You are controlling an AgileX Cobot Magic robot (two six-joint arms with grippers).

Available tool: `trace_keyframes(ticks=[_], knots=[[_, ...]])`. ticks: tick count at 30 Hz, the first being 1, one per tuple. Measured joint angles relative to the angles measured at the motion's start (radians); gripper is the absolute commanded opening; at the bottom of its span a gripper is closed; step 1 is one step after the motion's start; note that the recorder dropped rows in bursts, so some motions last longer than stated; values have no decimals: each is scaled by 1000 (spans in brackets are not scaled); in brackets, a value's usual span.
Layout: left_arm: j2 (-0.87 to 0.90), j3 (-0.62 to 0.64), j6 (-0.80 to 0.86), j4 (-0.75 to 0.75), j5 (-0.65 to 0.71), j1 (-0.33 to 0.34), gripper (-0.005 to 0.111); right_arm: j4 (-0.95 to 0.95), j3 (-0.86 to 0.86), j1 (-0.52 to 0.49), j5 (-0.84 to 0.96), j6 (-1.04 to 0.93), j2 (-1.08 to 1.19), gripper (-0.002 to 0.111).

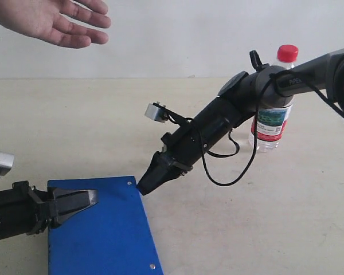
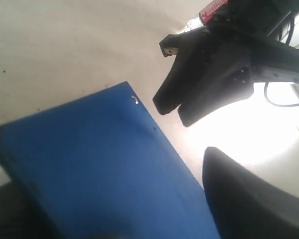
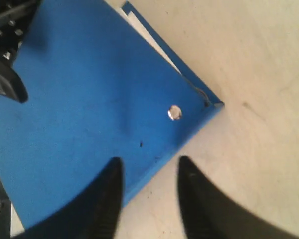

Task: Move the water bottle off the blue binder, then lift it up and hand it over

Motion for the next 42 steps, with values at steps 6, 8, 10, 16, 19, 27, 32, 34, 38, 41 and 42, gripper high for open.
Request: trace_keyframes(ticks=[6, 8, 10, 16, 19, 27, 32, 34, 38, 41, 42], knots=[[0, 0, -45, 47, 2, 0, 65, 0, 0, 0, 0, 27, 0, 60], [0, 0, -74, 78, 2, 0, 59, 4, 0, 0, 0, 34, 0, 60], [0, 0, -96, 99, 2, 0, 42, 6, 0, 0, 0, 36, 0, 60], [0, 0, -112, 113, -8, 0, 5, 28, 0, 0, 0, 50, 0, 60], [0, 0, -72, 129, -40, -2, 4, 36, 0, 0, 0, 54, 0, 60], [-8, -2, -12, 157, -53, 0, 4, 92, 0, 0, 6, 54, 0, 60], [-8, -14, -10, 163, -49, 0, 4, 95, 0, 26, 6, 50, 0, 60], [-8, -23, -24, 169, -37, 2, 4, 89, 0, 71, -11, 49, -1, 60], [-8, -25, -56, 171, -8, 6, 4, 65, 0, 107, -53, 28, -6, 51], [-8, -25, -70, 173, 15, 12, 6, 58, 0, 127, -84, 28, -7, 27], [-8, -25, -72, 174, 19, 13, 8, 55, 0, 129, -89, 28, -7, 20]])
